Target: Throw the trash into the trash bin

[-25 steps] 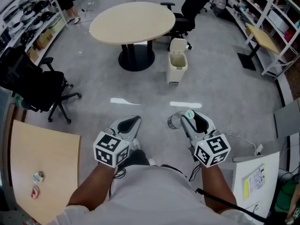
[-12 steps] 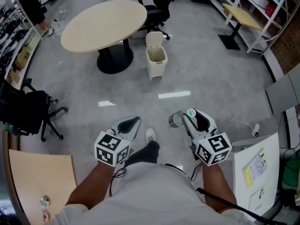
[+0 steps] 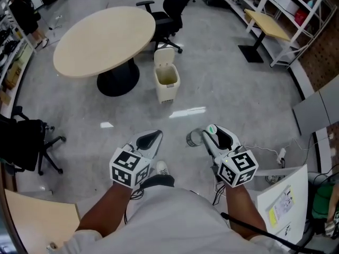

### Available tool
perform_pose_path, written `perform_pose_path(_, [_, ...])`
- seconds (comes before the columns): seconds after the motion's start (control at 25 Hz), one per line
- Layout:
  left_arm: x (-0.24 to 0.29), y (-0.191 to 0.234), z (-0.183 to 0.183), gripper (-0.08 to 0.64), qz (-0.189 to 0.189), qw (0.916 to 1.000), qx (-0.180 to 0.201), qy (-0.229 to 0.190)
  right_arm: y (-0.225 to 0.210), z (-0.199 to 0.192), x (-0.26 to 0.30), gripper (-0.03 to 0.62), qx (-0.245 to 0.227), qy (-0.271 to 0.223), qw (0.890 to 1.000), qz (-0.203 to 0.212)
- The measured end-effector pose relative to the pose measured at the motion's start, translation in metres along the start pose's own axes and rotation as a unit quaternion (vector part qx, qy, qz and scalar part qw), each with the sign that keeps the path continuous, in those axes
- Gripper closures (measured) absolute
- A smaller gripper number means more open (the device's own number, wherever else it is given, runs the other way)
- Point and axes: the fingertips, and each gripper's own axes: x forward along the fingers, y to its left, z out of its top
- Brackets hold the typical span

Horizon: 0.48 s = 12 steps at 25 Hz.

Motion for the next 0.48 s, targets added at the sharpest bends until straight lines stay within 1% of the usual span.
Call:
perform_pose_path(0.2, [0.030, 0.038, 0.035, 0.552, 0.000, 0.9999, 0.002, -0.016, -0.024, 0.024, 0.036, 0.439, -0.011, 0.006, 1.000, -0.002])
perform_pose_path(0.32, [0.046, 0.055, 0.045, 0.552, 0.000, 0.9999, 0.004, -0.015, -0.034, 0.037, 0.048, 0.439, -0.023, -0.001, 1.000, -0.009])
perform_pose_path(0.48, [0.058, 0.063, 0.050, 0.552, -0.004, 0.9999, -0.004, -0.014, -0.043, 0.036, 0.060, 0.439, -0.014, 0.006, 1.000, -0.013])
